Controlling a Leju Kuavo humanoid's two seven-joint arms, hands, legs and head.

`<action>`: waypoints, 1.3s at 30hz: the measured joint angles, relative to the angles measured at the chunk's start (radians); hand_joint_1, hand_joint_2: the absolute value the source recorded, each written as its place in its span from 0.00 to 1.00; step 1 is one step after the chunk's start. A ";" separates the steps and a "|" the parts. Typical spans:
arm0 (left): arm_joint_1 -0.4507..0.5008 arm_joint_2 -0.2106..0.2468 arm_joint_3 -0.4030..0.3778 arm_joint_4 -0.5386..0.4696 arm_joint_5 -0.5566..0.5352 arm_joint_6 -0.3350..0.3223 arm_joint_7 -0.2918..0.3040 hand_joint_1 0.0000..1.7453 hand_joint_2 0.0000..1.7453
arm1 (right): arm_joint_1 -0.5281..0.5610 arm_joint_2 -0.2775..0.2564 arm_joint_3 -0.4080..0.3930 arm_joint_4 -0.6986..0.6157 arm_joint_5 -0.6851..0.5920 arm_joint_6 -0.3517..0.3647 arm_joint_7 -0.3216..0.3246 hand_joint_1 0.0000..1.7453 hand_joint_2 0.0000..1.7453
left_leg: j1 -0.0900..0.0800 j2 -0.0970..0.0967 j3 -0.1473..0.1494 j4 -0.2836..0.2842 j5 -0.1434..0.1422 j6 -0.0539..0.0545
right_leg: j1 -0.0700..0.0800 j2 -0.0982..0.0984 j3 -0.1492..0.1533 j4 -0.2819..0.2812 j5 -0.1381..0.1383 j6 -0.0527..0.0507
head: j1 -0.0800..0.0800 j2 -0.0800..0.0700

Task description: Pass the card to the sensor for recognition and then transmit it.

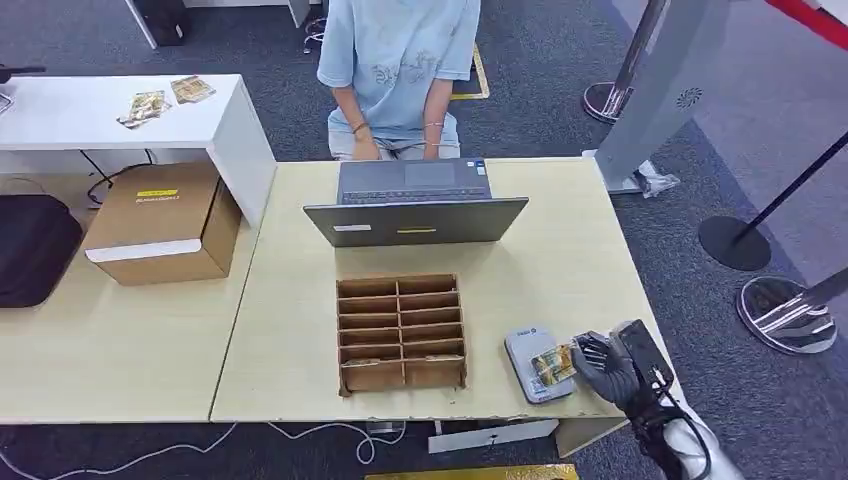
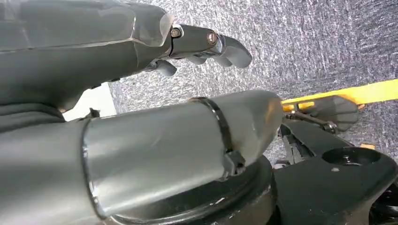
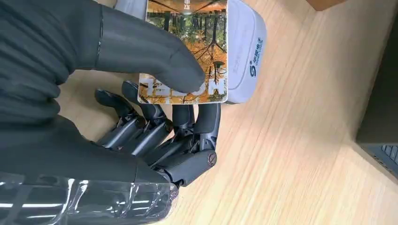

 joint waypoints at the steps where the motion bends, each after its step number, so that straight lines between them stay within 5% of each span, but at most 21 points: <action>1: 0.000 0.000 0.000 0.000 0.000 0.000 0.000 0.00 0.00 | 0.000 0.001 -0.001 0.000 0.001 -0.002 0.000 1.00 1.00 | 0.000 0.000 0.000 0.000 0.000 0.000 | 0.000 0.000 0.000 0.000 0.000 0.000 | 0.000 0.000; 13: 0.000 -0.001 0.000 0.000 -0.012 -0.002 0.000 0.00 0.00 | 0.023 0.014 -0.018 -0.017 -0.002 -0.023 -0.002 1.00 1.00 | 0.000 0.000 0.000 0.000 0.000 0.000 | 0.000 0.000 0.000 0.000 0.000 0.000 | 0.000 0.000; 31: -0.002 -0.001 0.000 0.000 -0.021 0.002 -0.011 0.00 0.00 | -0.024 0.021 -0.053 -0.157 -0.185 0.075 -0.151 1.00 1.00 | 0.000 0.002 0.000 0.000 0.000 0.000 | 0.000 0.002 0.000 0.000 0.000 0.000 | 0.000 0.000; 39: -0.002 -0.001 0.000 0.000 -0.031 0.007 -0.021 0.00 0.00 | -0.262 0.023 -0.014 -0.148 0.058 -0.118 -0.223 1.00 1.00 | 0.000 0.004 -0.001 0.000 0.002 0.000 | 0.000 0.003 -0.001 0.002 0.002 -0.001 | 0.001 0.000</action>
